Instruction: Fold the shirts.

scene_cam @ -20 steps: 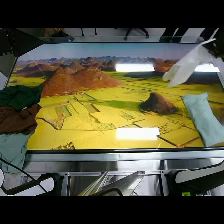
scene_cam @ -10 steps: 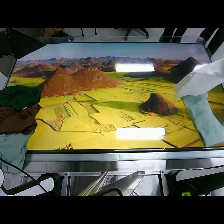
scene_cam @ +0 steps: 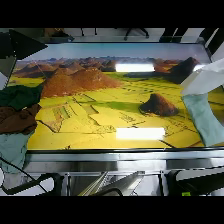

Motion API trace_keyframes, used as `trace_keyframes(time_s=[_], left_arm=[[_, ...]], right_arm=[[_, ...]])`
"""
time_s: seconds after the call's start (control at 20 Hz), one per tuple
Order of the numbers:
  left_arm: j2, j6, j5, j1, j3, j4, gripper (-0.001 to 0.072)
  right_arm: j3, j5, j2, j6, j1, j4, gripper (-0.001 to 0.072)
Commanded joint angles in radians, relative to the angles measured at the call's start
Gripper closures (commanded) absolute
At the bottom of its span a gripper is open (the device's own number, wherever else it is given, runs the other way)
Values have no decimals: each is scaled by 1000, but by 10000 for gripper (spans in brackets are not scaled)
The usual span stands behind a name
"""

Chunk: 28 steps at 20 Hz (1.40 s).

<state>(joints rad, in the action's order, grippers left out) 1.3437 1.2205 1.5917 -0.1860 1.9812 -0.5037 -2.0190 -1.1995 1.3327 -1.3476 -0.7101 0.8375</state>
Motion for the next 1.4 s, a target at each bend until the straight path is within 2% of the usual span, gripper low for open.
trace_keyframes(time_s=[0.0, 0.15, 0.3, 0.55, 0.65, 0.9, 0.95, 1.0, 1.05, 1.25, 1.35], left_arm=[[0, -2, -24, 0, -80, 3, 693], [0, -22, -32, 0, -158, 11, 693], [0, -48, -32, 0, -198, 10, 693], [0, -72, -21, 0, -231, 10, 693], [0, -72, -20, 0, -231, 10, 693], [0, -71, -4, 1, -231, 11, 693], [0, -71, 3, 0, -231, 10, 693], [0, -72, 5, 0, -231, 10, 693], [0, -72, 6, 0, -231, 10, 693], [0, -72, 5, 0, -231, 10, 693], [0, -71, 4, 0, -231, 10, 693]], right_arm=[[-1, -6, 7, 27, -1, -2, 694], [-1, -123, -13, -33, -16, 71, 694], [-1, -331, -27, -196, -65, 222, 694], [9, -573, -36, -429, -192, 268, 693], [46, -643, -31, -442, -213, 312, 692], [190, -642, -7, -431, -217, 499, 683], [212, -642, 2, -431, -217, 514, 633], [237, -642, 5, -431, -217, 518, 389], [254, -642, 5, -430, -217, 521, 207], [241, -633, 1, -448, -216, 525, 197], [212, -611, 1, -446, -207, 437, 203]])
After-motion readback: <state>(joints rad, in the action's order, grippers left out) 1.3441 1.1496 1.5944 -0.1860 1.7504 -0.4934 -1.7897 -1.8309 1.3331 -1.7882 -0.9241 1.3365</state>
